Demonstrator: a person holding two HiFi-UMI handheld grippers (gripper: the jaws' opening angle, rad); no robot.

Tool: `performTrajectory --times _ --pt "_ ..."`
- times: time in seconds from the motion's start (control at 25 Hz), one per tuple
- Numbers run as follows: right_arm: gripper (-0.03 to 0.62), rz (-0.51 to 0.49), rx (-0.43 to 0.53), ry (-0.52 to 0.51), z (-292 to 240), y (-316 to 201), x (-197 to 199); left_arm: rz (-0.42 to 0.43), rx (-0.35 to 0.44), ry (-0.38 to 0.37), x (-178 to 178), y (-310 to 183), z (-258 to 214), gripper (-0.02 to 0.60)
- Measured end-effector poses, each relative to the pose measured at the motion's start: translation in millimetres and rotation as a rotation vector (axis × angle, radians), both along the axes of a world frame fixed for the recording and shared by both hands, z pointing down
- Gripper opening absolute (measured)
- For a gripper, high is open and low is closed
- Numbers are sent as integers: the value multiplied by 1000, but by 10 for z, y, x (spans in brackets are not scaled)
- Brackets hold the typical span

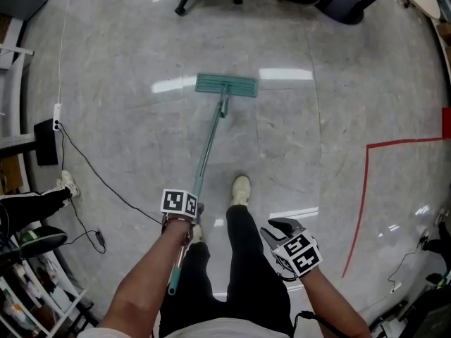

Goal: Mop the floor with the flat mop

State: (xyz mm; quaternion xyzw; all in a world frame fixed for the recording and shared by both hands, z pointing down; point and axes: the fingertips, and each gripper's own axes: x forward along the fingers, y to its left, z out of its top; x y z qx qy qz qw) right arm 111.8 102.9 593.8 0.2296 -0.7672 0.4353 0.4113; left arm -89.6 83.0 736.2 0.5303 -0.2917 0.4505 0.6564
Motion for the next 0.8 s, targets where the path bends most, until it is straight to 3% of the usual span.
performTrajectory --times 0.32,0.8 --pt "112 44 12 6 -11 -133 214 -140 -22 70 436 -634 1 72" --pt "112 99 24 25 -9 -229 432 -137 -21 53 715 -1901 15 75"
